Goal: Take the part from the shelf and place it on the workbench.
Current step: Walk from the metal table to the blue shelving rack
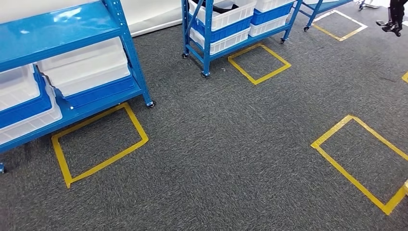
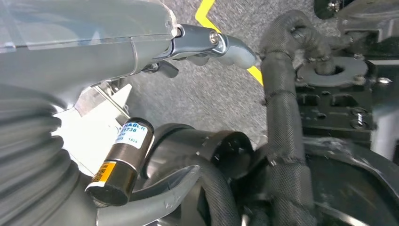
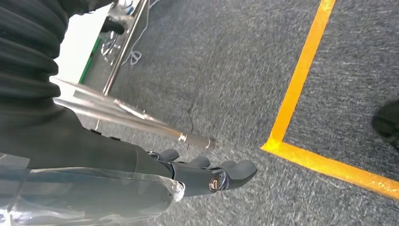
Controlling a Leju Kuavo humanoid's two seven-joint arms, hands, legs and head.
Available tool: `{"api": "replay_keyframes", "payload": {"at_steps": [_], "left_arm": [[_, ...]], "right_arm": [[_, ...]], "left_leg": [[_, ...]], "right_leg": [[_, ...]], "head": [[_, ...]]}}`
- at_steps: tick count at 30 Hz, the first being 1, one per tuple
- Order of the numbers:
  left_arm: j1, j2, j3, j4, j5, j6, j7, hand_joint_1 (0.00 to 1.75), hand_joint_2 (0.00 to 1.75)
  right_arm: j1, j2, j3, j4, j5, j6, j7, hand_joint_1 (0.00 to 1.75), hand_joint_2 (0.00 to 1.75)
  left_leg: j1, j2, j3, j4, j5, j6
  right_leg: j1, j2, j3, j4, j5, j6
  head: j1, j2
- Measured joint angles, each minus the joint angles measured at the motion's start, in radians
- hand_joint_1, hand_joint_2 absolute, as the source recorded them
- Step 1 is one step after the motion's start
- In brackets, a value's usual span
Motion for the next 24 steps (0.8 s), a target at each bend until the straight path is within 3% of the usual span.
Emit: {"api": "replay_keyframes", "payload": {"at_steps": [1, 2, 3, 4, 6, 8, 10, 12, 14, 15, 17, 18, 19, 21, 23, 24], "left_arm": [[-0.002, 0.000, 0.000, 0.000, 0.000, 0.000, 0.001, 0.00, 1.75], [-0.003, 0.000, 0.000, 0.000, 0.000, 0.000, 0.003, 0.00, 1.75], [-0.004, 0.000, 0.000, 0.000, 0.000, 0.000, 0.004, 0.00, 1.75], [-0.006, 0.000, 0.000, 0.000, 0.000, 0.000, 0.006, 0.00, 1.75], [-0.009, 0.000, 0.000, 0.000, -0.001, 0.000, 0.006, 0.00, 1.75], [-0.009, 0.001, 0.000, 0.000, -0.002, 0.000, 0.008, 0.00, 1.75], [-0.008, 0.002, 0.000, 0.000, -0.002, 0.000, 0.010, 0.00, 1.75], [-0.009, 0.002, 0.000, 0.001, -0.001, 0.000, 0.013, 0.00, 1.75], [-0.015, 0.002, 0.000, 0.003, -0.001, 0.000, 0.017, 0.00, 1.75], [-0.018, 0.002, 0.000, 0.004, -0.001, 0.000, 0.019, 0.00, 1.75], [-0.017, 0.003, 0.000, 0.005, -0.002, 0.000, 0.019, 0.00, 1.75], [-0.016, 0.003, 0.000, 0.005, -0.002, 0.000, 0.018, 0.00, 1.75], [-0.015, 0.003, 0.000, 0.005, -0.002, 0.000, 0.018, 0.00, 1.75], [-0.015, 0.003, 0.000, 0.006, -0.002, 0.000, 0.019, 0.00, 1.75], [-0.015, 0.003, 0.000, 0.007, -0.002, 0.000, 0.019, 0.00, 1.75], [-0.014, 0.003, 0.000, 0.007, -0.002, 0.000, 0.019, 0.00, 1.75]], "right_arm": [[0.000, 0.000, -0.001, 0.000, 0.000, 0.000, 0.000, 0.00, 1.75], [0.000, 0.000, -0.001, 0.000, -0.001, 0.000, 0.000, 0.00, 1.75], [0.000, 0.000, -0.002, 0.000, -0.001, 0.000, 0.000, 0.00, 1.75], [0.000, 0.000, -0.002, 0.000, -0.001, 0.000, 0.000, 0.00, 1.75], [0.001, 0.000, -0.004, 0.002, -0.002, -0.002, -0.001, 0.00, 1.75], [0.001, 0.000, -0.006, 0.004, -0.001, -0.005, -0.001, 0.00, 1.75], [0.001, 0.001, -0.007, 0.005, 0.000, -0.008, -0.001, 0.00, 1.75], [0.002, 0.003, -0.008, 0.005, 0.001, -0.010, 0.000, 0.00, 1.75], [0.004, 0.006, -0.009, 0.005, 0.002, -0.011, 0.003, 0.00, 1.75], [0.006, 0.008, -0.010, 0.005, 0.002, -0.011, 0.004, 0.00, 1.75], [0.009, 0.009, -0.012, 0.006, 0.003, -0.011, 0.005, 0.00, 1.75], [0.009, 0.010, -0.013, 0.006, 0.004, -0.012, 0.005, 0.00, 1.75], [0.009, 0.010, -0.014, 0.006, 0.005, -0.012, 0.006, 0.00, 1.75], [0.008, 0.012, -0.016, 0.006, 0.008, -0.012, 0.007, 0.00, 1.75], [0.008, 0.013, -0.018, 0.006, 0.012, -0.013, 0.008, 0.00, 1.75], [0.008, 0.013, -0.020, 0.006, 0.014, -0.014, 0.008, 0.00, 1.75]], "left_leg": [[0.000, -0.012, -0.002, 0.000, 0.001, 0.001], [-0.001, -0.025, -0.002, 0.001, 0.001, 0.002], [-0.001, -0.038, -0.001, 0.001, 0.001, 0.002], [-0.001, -0.052, 0.001, 0.002, 0.001, 0.001], [-0.002, -0.078, 0.001, 0.004, 0.001, -0.003], [-0.001, -0.101, -0.006, 0.005, 0.003, -0.015], [0.001, -0.123, -0.012, 0.003, 0.008, -0.029], [-0.001, -0.095, -0.026, 0.027, -0.011, -0.038], [-0.002, -0.033, -0.067, 0.121, -0.071, -0.045], [-0.002, -0.014, -0.097, 0.187, -0.105, -0.049], [0.001, 0.002, -0.128, 0.265, -0.129, -0.055], [0.003, 0.007, -0.117, 0.250, -0.112, -0.058], [0.004, 0.016, -0.087, 0.199, -0.081, -0.059], [0.003, 0.057, -0.013, 0.065, -0.028, -0.055], [-0.003, 0.079, 0.017, 0.003, -0.016, -0.042], [-0.006, 0.071, 0.015, 0.002, -0.017, -0.035]], "right_leg": [[0.000, 0.006, -0.027, 0.051, -0.013, 0.000], [0.000, 0.008, -0.040, 0.070, -0.006, -0.001], [0.000, 0.011, -0.034, 0.049, 0.023, -0.004], [0.000, 0.019, -0.012, -0.008, 0.065, -0.008], [0.000, 0.064, 0.040, -0.141, 0.131, -0.019], [0.001, 0.091, 0.062, -0.201, 0.146, -0.025], [0.001, 0.071, 0.066, -0.212, 0.147, -0.029], [-0.003, 0.044, 0.072, -0.227, 0.154, -0.039], [-0.003, 0.013, 0.076, -0.236, 0.157, -0.047], [-0.001, -0.003, 0.076, -0.235, 0.156, -0.050], [0.000, -0.034, 0.076, -0.233, 0.153, -0.051], [0.000, -0.048, 0.077, -0.231, 0.150, -0.049], [0.000, -0.061, 0.079, -0.229, 0.147, -0.047], [0.001, -0.083, 0.085, -0.225, 0.140, -0.038], [0.006, -0.101, 0.091, -0.221, 0.133, -0.029], [0.008, -0.110, 0.093, -0.221, 0.132, -0.025]], "head": [[0.000, 0.000], [0.000, 0.000], [0.000, 0.000], [0.000, 0.000], [0.000, 0.000], [0.000, 0.000], [0.000, 0.000], [-0.002, 0.000], [-0.005, 0.000], [-0.005, 0.000], [-0.005, 0.000], [-0.006, 0.000], [-0.006, 0.000], [-0.006, 0.000], [-0.005, 0.000], [-0.004, 0.000]]}}
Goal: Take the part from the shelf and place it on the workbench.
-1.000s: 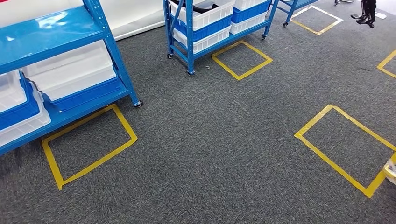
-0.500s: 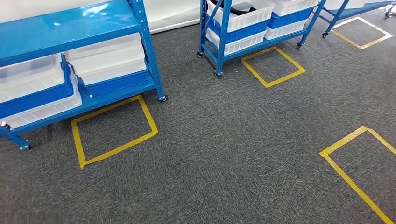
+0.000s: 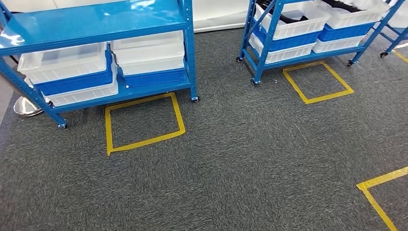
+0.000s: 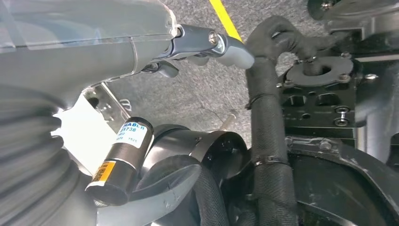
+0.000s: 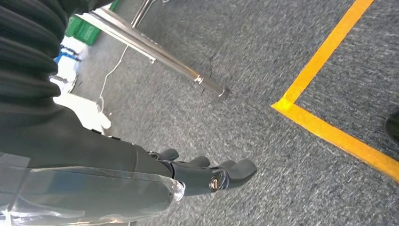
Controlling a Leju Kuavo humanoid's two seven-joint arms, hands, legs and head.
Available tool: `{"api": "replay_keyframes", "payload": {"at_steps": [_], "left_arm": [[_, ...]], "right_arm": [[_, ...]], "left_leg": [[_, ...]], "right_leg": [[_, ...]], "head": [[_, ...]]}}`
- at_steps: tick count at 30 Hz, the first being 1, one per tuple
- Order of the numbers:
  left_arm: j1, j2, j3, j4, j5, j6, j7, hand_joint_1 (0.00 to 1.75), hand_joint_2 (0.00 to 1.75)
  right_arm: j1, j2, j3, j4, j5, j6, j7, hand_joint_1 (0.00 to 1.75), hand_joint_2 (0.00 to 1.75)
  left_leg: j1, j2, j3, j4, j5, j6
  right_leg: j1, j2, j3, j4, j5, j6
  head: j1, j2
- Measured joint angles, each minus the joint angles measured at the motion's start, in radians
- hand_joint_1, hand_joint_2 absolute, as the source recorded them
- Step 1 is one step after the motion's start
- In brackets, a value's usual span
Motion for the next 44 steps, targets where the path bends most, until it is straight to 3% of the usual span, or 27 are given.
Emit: {"api": "replay_keyframes", "payload": {"at_steps": [2, 3, 4, 6, 7, 8, 9, 11, 13, 15, 16, 17, 20, 21, 25, 28, 30, 32, 44], "left_arm": [[0.004, 0.000, 0.000, 0.000, 0.000, 0.000, 0.000, 0.00, 1.75], [0.005, 0.000, 0.000, 0.000, -0.001, 0.000, 0.001, 0.00, 1.75], [0.005, 0.000, 0.000, 0.000, -0.001, 0.000, 0.001, 0.00, 1.75], [0.001, 0.000, 0.000, 0.000, -0.001, 0.000, 0.002, 0.00, 1.75], [-0.001, 0.000, 0.000, 0.001, 0.000, 0.000, 0.003, 0.00, 1.75], [-0.002, -0.001, 0.000, 0.002, 0.001, 0.000, 0.003, 0.00, 1.75], [-0.003, -0.002, 0.000, 0.004, 0.001, 0.000, 0.003, 0.00, 1.75], [-0.003, -0.004, 0.000, 0.008, 0.002, 0.000, 0.001, 0.00, 1.75], [-0.002, -0.004, 0.000, 0.009, 0.002, 0.000, -0.003, 0.00, 1.75], [-0.001, -0.003, 0.000, 0.009, 0.002, 0.000, -0.006, 0.00, 1.75], [0.000, -0.003, 0.001, 0.010, 0.002, 0.000, -0.006, 0.00, 1.75], [-0.001, -0.004, 0.004, 0.013, 0.001, -0.002, -0.005, 0.00, 1.75], [-0.006, -0.017, 0.039, 0.048, -0.009, -0.015, 0.005, 0.00, 1.75], [-0.008, -0.024, 0.057, 0.065, -0.019, -0.023, 0.011, 0.00, 1.75], [-0.014, -0.059, 0.128, 0.132, -0.090, -0.059, 0.033, 0.00, 1.75], [-0.019, -0.091, 0.191, 0.189, -0.156, -0.088, 0.050, 0.00, 1.75], [-0.023, -0.113, 0.231, 0.227, -0.196, -0.106, 0.060, 0.00, 0.87], [-0.028, -0.138, 0.273, 0.266, -0.237, -0.125, 0.071, 0.00, 0.00], [-0.048, -0.271, 0.515, 0.496, -0.476, -0.232, 0.133, 0.00, 0.00]], "right_arm": [[-0.001, 0.000, -0.003, 0.000, 0.003, -0.002, 0.000, 0.00, 1.75], [-0.002, 0.000, -0.004, 0.000, 0.003, -0.003, 0.000, 0.00, 1.75], [-0.002, 0.000, -0.004, 0.000, 0.004, -0.004, 0.000, 0.00, 1.75], [-0.002, 0.000, -0.006, 0.000, 0.004, -0.013, 0.002, 0.00, 1.75], [-0.002, 0.000, -0.007, 0.000, 0.005, -0.025, 0.007, 0.00, 1.75], [-0.002, 0.001, -0.007, 0.000, 0.005, -0.044, 0.015, 0.00, 1.75], [-0.002, 0.001, -0.008, 0.000, 0.004, -0.064, 0.023, 0.00, 1.75], [0.000, 0.002, -0.010, 0.000, 0.001, -0.096, 0.033, 0.00, 0.87], [0.003, 0.002, -0.014, 0.000, -0.007, -0.111, 0.036, 0.00, 0.87], [0.007, 0.003, -0.024, 0.001, -0.025, -0.118, 0.049, 0.00, 1.75], [0.008, 0.003, -0.031, 0.002, -0.037, -0.116, 0.059, 0.00, 1.75], [0.010, 0.003, -0.039, 0.002, -0.046, -0.111, 0.068, 0.00, 1.75], [0.013, 0.004, -0.062, -0.001, -0.067, -0.087, 0.078, 0.00, 1.75], [0.013, 0.004, -0.069, -0.003, -0.074, -0.082, 0.078, 0.00, 1.75], [0.013, 0.005, -0.088, -0.015, -0.105, -0.073, 0.078, 0.00, 1.75], [0.014, 0.005, -0.100, -0.027, -0.128, -0.069, 0.078, 0.00, 1.75], [0.015, 0.005, -0.107, -0.035, -0.142, -0.067, 0.077, 0.00, 0.87], [0.015, 0.005, -0.111, -0.045, -0.157, -0.065, 0.077, 0.00, 0.00], [0.021, 0.005, -0.138, -0.104, -0.242, -0.049, 0.071, 0.00, 0.00]], "left_leg": [[0.002, -0.022, -0.002, -0.005, 0.004, 0.012], [0.004, -0.031, 0.000, -0.009, 0.008, 0.019], [0.007, -0.040, 0.000, -0.013, 0.012, 0.026], [0.007, -0.057, -0.004, -0.013, 0.016, 0.034], [0.007, -0.067, -0.006, -0.013, 0.017, 0.035], [0.007, -0.077, -0.007, -0.012, 0.018, 0.036], [0.006, -0.088, -0.006, -0.011, 0.018, 0.036], [0.006, -0.107, -0.003, -0.008, 0.016, 0.033], [0.005, -0.121, -0.005, -0.002, 0.012, 0.026], [0.005, -0.132, -0.012, 0.001, 0.012, 0.015], [0.006, -0.137, -0.014, -0.001, 0.014, 0.008], [0.007, -0.140, -0.013, -0.004, 0.015, 0.010], [0.005, -0.141, -0.008, -0.012, 0.019, 0.048], [0.005, -0.141, -0.008, -0.015, 0.022, 0.054], [0.006, -0.141, -0.005, -0.021, 0.026, 0.046], [0.008, -0.141, -0.002, -0.024, 0.027, 0.023], [0.010, -0.141, -0.002, -0.024, 0.026, 0.007], [0.011, -0.140, -0.001, -0.024, 0.025, 0.003], [0.007, -0.139, -0.004, -0.017, 0.024, 0.002]], "right_leg": [[-0.001, -0.004, 0.006, 0.002, -0.007, 0.009], [-0.003, 0.017, 0.001, 0.018, -0.021, 0.014], [-0.005, 0.046, -0.013, 0.053, -0.047, 0.018], [-0.008, 0.102, -0.072, 0.176, -0.114, 0.021], [-0.008, 0.111, -0.103, 0.238, -0.136, 0.021], [-0.008, 0.114, -0.123, 0.273, -0.139, 0.021], [-0.009, 0.116, -0.126, 0.273, -0.120, 0.020], [-0.010, 0.125, -0.088, 0.172, -0.043, 0.015], [-0.010, 0.155, -0.045, 0.060, 0.007, 0.007], [-0.007, 0.173, -0.034, 0.020, 0.012, 0.002], [-0.006, 0.171, -0.035, 0.013, 0.013, 0.001], [-0.006, 0.168, -0.034, 0.010, 0.015, 0.002], [-0.008, 0.165, -0.031, -0.002, 0.022, 0.005], [-0.008, 0.164, -0.030, -0.002, 0.022, 0.004], [-0.005, 0.164, -0.028, 0.000, 0.022, -0.002], [-0.003, 0.164, -0.028, 0.001, 0.021, -0.003], [-0.002, 0.164, -0.028, 0.002, 0.021, -0.004], [-0.002, 0.164, -0.028, 0.003, 0.020, -0.005], [-0.006, 0.164, -0.028, 0.002, 0.021, -0.004]], "head": [[0.000, 0.000], [0.001, 0.000], [0.001, 0.000], [0.002, 0.000], [0.002, 0.000], [0.002, 0.000], [0.002, 0.000], [0.003, 0.000], [0.003, 0.000], [0.002, 0.000], [0.002, 0.000], [0.002, 0.000], [0.002, 0.000], [0.002, 0.000], [0.002, 0.000], [0.002, 0.000], [0.002, 0.000], [0.002, 0.000], [0.002, 0.000]]}}
